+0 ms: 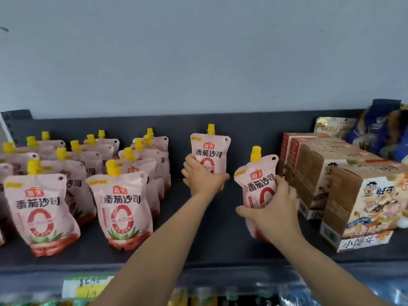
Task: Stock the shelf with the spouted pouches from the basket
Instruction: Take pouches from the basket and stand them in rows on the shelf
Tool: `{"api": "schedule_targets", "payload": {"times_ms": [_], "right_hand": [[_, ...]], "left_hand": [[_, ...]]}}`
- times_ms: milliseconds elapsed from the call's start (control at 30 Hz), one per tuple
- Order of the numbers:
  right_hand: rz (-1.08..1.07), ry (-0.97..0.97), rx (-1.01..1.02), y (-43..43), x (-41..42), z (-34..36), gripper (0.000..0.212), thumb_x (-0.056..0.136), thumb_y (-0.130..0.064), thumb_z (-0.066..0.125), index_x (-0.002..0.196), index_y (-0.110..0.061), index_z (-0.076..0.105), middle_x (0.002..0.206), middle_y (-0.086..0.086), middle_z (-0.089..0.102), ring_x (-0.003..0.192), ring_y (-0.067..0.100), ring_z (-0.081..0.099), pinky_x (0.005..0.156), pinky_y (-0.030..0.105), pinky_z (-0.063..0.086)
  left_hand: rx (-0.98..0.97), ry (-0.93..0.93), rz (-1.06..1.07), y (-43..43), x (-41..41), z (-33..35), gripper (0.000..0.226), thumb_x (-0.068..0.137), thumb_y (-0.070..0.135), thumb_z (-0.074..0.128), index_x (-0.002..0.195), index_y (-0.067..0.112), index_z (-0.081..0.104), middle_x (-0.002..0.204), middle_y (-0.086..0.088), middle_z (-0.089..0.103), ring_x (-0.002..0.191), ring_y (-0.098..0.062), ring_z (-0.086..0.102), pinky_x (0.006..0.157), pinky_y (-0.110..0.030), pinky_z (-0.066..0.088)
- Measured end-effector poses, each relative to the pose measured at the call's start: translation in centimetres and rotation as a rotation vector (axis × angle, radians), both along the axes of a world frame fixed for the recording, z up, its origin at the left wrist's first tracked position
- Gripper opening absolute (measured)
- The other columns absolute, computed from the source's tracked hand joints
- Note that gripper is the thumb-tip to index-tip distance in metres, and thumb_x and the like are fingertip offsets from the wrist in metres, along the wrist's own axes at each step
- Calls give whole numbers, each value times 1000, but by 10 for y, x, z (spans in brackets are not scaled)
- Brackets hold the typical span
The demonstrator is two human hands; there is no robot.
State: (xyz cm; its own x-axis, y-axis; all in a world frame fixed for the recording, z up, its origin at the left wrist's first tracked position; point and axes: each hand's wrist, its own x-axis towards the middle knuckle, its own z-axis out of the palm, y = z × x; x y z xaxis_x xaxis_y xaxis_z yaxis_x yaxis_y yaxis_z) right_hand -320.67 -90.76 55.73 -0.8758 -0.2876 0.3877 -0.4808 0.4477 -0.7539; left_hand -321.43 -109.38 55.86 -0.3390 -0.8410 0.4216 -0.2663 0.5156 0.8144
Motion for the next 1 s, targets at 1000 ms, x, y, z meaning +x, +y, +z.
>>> {"api": "schedule_targets", "payload": {"times_ms": [1000], "right_hand": [[21, 117, 4, -16, 4, -26, 117, 51, -44, 86, 140, -9, 19, 132, 10, 33, 123, 29, 31, 96, 47, 37]], "left_hand": [[17, -217, -174, 3, -6, -15, 110, 68, 36, 81, 144, 11, 5, 142, -14, 22, 129, -31, 31, 102, -47, 40]]}}
